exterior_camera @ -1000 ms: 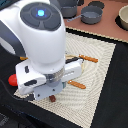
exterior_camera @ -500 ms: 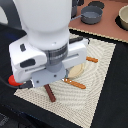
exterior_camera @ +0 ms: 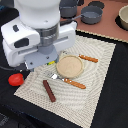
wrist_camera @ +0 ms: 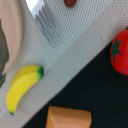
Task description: Interact with the objects in diverse but meaningful ways.
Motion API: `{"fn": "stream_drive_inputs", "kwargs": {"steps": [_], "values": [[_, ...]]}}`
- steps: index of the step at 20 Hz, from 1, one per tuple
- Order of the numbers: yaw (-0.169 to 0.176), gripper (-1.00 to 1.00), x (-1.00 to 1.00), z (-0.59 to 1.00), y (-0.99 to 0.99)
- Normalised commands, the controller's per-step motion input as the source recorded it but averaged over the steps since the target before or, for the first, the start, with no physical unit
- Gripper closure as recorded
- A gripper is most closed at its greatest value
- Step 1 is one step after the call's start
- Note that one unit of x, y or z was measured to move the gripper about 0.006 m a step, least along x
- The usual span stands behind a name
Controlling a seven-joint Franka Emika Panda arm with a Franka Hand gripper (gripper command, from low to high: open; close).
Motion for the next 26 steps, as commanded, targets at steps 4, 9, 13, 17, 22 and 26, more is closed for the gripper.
{"fn": "stream_drive_inputs", "kwargs": {"steps": [4, 9, 13, 17, 22, 26], "values": [[0.064, -1.00, -1.00, -0.21, 0.25], [0.070, -1.00, -1.00, -0.19, 0.27], [0.076, -1.00, -1.00, -0.19, 0.27], [0.095, -1.00, -0.96, -0.14, 0.33], [0.128, -1.00, -0.83, -0.07, 0.37], [0.129, -1.00, -0.80, -0.11, 0.35]]}}
